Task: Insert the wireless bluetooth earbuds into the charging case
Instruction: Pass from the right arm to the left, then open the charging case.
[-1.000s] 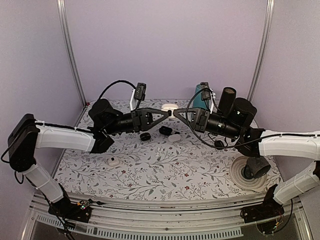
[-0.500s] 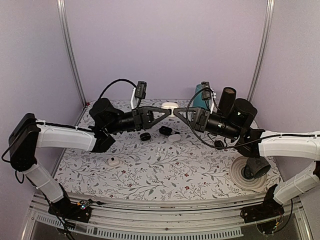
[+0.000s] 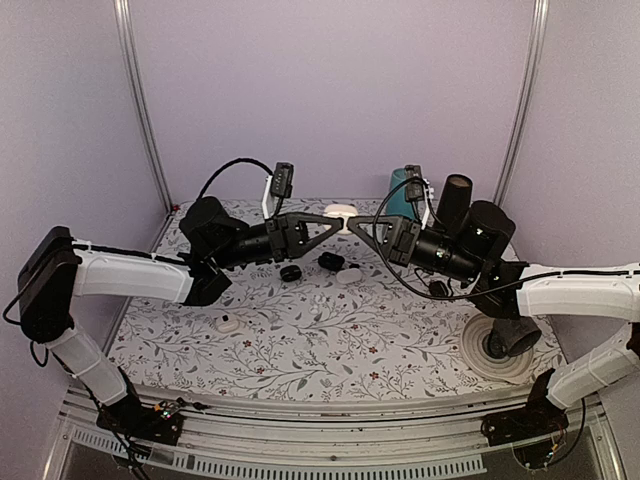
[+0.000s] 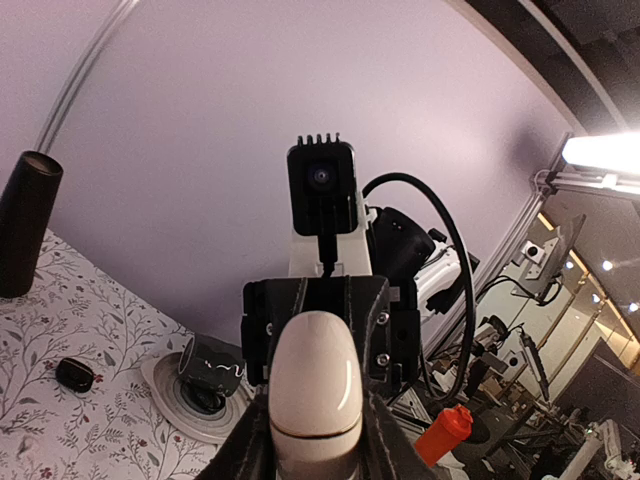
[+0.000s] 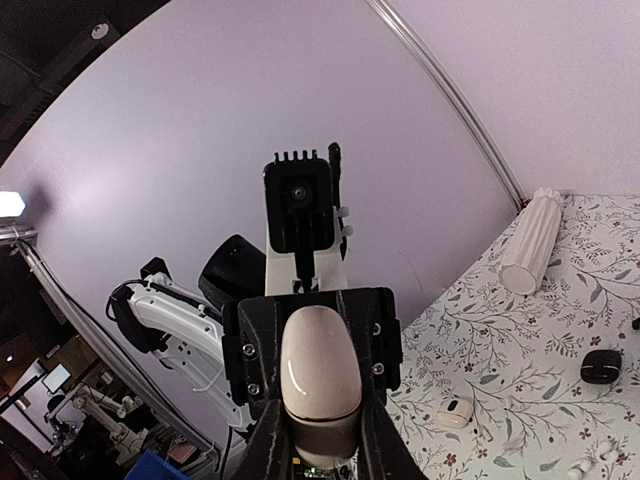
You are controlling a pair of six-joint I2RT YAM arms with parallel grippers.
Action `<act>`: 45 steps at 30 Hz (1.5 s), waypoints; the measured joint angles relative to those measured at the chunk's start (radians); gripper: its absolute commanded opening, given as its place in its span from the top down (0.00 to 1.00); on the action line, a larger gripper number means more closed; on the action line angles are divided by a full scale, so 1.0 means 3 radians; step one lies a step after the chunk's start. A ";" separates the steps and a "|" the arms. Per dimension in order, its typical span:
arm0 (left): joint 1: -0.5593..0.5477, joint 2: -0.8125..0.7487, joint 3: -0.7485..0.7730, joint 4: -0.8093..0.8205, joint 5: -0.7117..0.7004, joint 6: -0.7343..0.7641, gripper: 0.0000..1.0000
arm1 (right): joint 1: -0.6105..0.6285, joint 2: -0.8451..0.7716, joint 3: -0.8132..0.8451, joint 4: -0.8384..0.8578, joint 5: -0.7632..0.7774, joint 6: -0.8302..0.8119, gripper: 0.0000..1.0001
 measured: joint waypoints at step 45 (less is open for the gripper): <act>-0.0109 -0.0470 -0.0072 -0.0902 0.0547 0.1503 1.00 | -0.0211 -0.0078 0.0113 -0.0763 0.0055 -0.0055 0.36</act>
